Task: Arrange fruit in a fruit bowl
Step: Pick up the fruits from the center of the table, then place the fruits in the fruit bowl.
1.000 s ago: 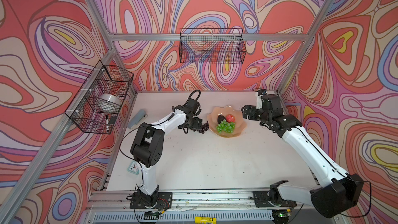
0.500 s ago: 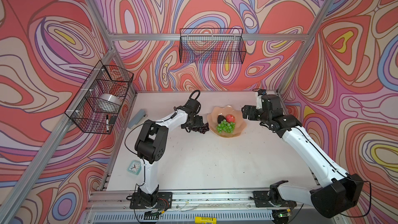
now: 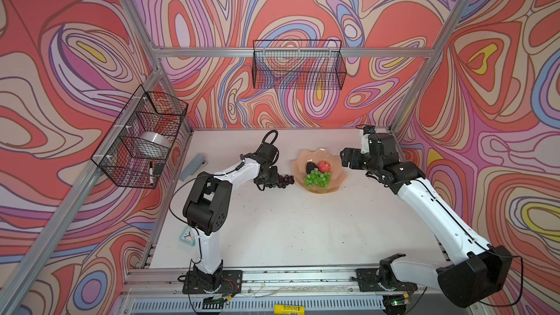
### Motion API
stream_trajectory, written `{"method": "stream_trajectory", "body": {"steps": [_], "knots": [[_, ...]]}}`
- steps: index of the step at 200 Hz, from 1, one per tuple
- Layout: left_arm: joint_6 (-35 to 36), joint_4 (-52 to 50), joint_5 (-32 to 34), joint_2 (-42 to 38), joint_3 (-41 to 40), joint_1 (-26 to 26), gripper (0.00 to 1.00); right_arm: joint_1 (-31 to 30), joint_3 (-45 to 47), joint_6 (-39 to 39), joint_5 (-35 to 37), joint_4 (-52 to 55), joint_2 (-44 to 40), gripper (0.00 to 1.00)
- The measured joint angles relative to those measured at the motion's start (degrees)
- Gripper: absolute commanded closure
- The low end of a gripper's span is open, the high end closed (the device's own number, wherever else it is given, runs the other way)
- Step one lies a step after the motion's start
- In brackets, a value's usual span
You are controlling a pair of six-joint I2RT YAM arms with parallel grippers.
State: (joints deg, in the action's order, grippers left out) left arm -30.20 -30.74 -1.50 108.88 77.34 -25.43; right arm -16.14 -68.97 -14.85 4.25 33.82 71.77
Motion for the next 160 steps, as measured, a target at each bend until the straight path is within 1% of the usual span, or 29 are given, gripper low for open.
{"method": "stream_trajectory", "body": {"steps": [37, 71, 98, 122, 160], "knots": [[1.73, -1.90, 0.31, -4.66, -0.11, 0.00, 0.72, 0.00, 0.00, 0.00, 0.00, 0.02, 0.00, 0.02], [4.09, -3.23, -0.11, -11.63, -0.11, 0.00, 0.78, 0.00, 0.00, -0.04, 0.09, 0.00, 0.00, 0.02], [5.57, -4.07, -1.51, -16.33, 0.61, 0.04, 0.79, 0.00, 0.00, -0.15, 0.20, 0.00, 0.00, 0.02], [6.29, -4.24, -4.07, -18.16, 2.69, 0.04, 0.79, 0.00, 0.00, -0.24, 0.20, 0.00, 0.00, 0.02], [6.40, -4.00, -9.49, -17.77, 8.68, -0.15, 0.77, 0.00, 0.00, -0.37, 0.22, 0.04, -0.46, 0.02]]}}
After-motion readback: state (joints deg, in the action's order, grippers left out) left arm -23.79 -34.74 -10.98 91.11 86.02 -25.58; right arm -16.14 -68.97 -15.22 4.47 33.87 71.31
